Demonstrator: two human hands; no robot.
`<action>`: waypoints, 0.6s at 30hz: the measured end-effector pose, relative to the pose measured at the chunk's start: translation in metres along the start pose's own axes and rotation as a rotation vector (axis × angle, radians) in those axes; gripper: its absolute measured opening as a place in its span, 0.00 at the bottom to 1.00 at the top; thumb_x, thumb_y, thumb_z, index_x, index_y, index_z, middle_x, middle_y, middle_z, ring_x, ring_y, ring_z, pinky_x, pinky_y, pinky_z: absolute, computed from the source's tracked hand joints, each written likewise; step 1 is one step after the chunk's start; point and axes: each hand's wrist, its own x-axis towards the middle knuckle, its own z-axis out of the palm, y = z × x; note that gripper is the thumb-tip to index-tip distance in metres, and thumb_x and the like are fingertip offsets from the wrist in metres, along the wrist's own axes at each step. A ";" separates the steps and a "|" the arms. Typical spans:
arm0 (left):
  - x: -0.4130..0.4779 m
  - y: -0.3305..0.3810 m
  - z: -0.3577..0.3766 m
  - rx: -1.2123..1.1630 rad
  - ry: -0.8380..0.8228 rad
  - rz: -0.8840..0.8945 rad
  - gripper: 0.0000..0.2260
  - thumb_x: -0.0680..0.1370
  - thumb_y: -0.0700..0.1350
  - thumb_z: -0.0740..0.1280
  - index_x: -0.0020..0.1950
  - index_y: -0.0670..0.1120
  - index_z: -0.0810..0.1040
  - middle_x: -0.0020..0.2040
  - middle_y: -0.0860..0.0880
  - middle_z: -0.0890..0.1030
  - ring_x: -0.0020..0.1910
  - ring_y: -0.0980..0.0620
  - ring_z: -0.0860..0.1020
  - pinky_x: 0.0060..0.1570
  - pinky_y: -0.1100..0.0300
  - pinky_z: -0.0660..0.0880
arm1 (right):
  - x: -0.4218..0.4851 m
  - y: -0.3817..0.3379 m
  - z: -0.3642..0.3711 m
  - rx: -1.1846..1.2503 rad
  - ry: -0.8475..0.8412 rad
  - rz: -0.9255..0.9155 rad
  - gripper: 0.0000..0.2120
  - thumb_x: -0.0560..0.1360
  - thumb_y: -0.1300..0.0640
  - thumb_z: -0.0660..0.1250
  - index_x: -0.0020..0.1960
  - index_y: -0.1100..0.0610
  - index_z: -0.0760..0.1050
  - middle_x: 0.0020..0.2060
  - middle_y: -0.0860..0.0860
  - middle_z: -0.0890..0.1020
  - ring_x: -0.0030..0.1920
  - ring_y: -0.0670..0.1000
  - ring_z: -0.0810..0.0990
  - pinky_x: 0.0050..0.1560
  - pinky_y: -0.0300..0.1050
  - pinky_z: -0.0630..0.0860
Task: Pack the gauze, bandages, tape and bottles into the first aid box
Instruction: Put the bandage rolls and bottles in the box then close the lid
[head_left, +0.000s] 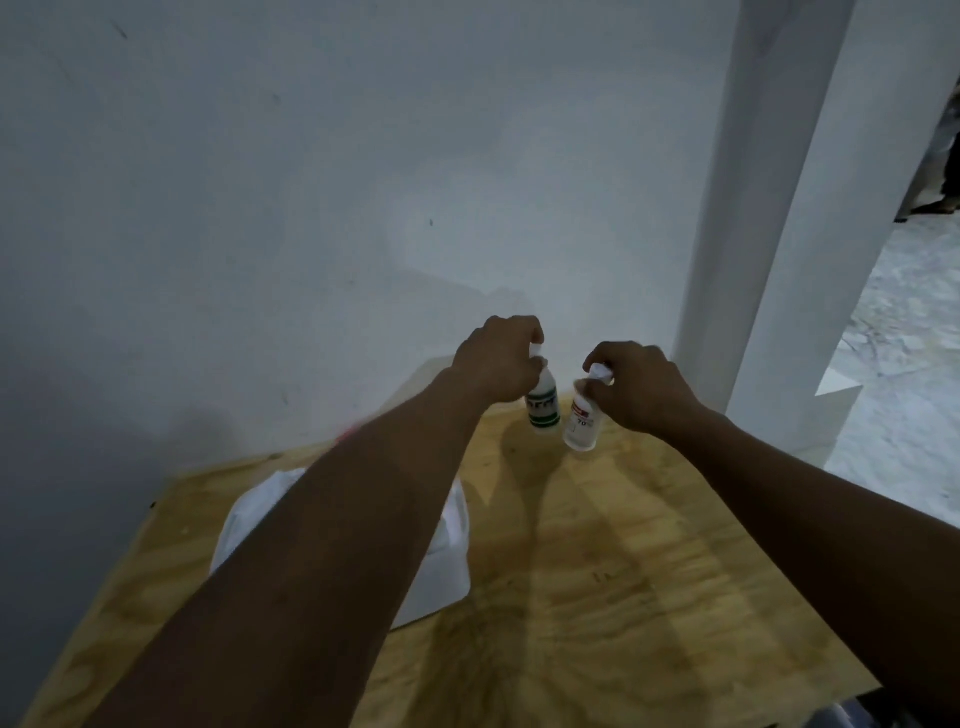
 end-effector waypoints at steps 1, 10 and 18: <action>-0.004 -0.002 -0.012 -0.001 0.009 -0.003 0.14 0.77 0.51 0.69 0.60 0.48 0.78 0.58 0.45 0.81 0.54 0.44 0.79 0.53 0.49 0.78 | 0.001 -0.007 -0.004 0.003 0.019 -0.016 0.12 0.74 0.49 0.70 0.54 0.54 0.79 0.51 0.54 0.83 0.48 0.55 0.81 0.45 0.47 0.77; -0.065 -0.033 -0.128 -0.003 0.211 -0.064 0.11 0.76 0.48 0.70 0.57 0.48 0.81 0.55 0.46 0.80 0.51 0.47 0.78 0.48 0.57 0.74 | -0.001 -0.110 -0.038 0.088 0.176 -0.208 0.13 0.74 0.46 0.67 0.54 0.52 0.79 0.52 0.52 0.83 0.50 0.55 0.81 0.49 0.47 0.76; -0.124 -0.059 -0.159 -0.058 0.209 -0.151 0.09 0.76 0.47 0.72 0.56 0.47 0.81 0.50 0.46 0.81 0.43 0.49 0.81 0.40 0.61 0.75 | -0.044 -0.164 -0.012 0.144 0.108 -0.358 0.13 0.73 0.48 0.68 0.54 0.54 0.79 0.50 0.53 0.83 0.49 0.55 0.81 0.48 0.48 0.77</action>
